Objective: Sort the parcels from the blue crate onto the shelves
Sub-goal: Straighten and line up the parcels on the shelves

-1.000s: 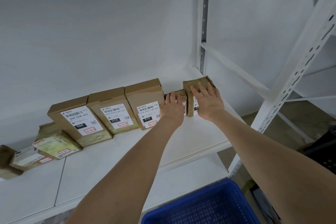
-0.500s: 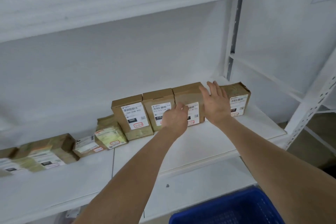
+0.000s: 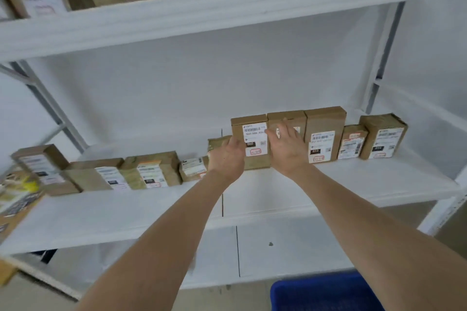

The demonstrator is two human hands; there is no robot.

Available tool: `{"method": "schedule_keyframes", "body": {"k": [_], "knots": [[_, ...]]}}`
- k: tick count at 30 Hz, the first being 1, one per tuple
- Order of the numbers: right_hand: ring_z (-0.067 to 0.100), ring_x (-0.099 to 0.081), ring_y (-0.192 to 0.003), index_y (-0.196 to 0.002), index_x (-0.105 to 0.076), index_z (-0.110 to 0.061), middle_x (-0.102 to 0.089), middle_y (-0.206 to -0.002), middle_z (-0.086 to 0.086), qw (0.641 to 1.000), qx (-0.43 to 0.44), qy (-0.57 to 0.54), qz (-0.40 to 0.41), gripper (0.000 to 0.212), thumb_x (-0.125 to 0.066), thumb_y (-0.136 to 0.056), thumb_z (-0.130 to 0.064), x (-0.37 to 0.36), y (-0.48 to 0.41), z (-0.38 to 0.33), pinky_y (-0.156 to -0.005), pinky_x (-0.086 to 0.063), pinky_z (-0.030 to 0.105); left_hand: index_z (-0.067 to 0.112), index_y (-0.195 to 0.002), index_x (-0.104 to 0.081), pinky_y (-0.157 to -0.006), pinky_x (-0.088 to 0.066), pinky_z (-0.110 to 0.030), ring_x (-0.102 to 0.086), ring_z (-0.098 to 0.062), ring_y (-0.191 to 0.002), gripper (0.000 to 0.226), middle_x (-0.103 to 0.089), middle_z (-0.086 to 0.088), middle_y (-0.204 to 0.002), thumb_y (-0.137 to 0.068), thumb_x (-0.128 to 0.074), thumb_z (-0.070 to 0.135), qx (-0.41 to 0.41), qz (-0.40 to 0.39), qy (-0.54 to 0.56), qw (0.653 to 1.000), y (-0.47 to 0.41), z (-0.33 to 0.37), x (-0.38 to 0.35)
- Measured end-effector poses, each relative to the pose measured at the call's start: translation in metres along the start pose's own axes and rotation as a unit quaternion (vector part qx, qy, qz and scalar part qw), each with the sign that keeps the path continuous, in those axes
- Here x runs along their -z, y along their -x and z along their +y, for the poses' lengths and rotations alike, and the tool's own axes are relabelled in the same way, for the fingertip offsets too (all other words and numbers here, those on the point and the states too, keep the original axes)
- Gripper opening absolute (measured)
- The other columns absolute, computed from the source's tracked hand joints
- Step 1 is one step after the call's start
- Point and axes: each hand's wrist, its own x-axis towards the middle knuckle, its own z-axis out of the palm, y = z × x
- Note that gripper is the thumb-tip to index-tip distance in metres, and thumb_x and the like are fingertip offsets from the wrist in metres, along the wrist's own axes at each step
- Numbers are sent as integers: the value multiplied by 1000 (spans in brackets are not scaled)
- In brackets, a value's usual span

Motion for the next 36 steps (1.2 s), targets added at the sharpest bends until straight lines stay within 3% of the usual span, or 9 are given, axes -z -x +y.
{"method": "schedule_keyframes", "body": {"k": [6,12,24,29,33,36], "knots": [[31,-5,-147,-145,-29,-17,-17,-153,12,999,18,-43,-17,61,-52,-89,-11,33,45,-73,-118,-16,41,15,-137,-40,-83,-45,-33,-39,-23,-126,47,-37,-5,-139,-91,-49,16,43,-17,-11,999,83,-40,34],[27,-27,-134,-143,-34,-18,-33,-140,8,995,79,-44,45,61,-51,-86,-8,88,57,-138,-111,-22,36,17,-135,-44,-83,-46,-34,-42,-19,-125,44,-39,-2,-137,-91,-47,13,75,44,-18,996,126,-84,101],[28,-46,-114,-127,-52,-18,-47,-126,6,943,165,-42,286,43,-56,-85,-10,250,-12,-264,-92,-38,37,18,-128,-49,-71,-40,-33,-48,-19,-117,37,-50,0,-126,-92,-45,15,79,256,-79,960,121,-187,277],[28,-32,-132,-143,-37,-18,-32,-146,9,934,175,-18,310,52,-49,-92,-20,282,-66,-327,-104,-31,39,16,-130,-47,-75,-43,-35,-47,-23,-119,38,-48,-4,-127,-92,-48,19,85,288,-113,947,104,-276,315],[25,-18,-142,-149,-24,-22,-16,-156,7,944,158,-8,289,63,-52,-93,-27,285,-115,-387,-110,-26,39,15,-129,-46,-70,-39,-34,-48,-23,-117,38,-48,-5,-126,-90,-49,19,83,304,-137,939,91,-355,324],[26,-9,-146,-150,-20,-23,-9,-158,9,949,151,-9,277,64,-50,-94,-31,280,-151,-428,-114,-21,40,17,-132,-44,-77,-43,-34,-48,-24,-118,43,-47,-5,-128,-90,-51,19,87,306,-143,937,81,-415,329]]}}
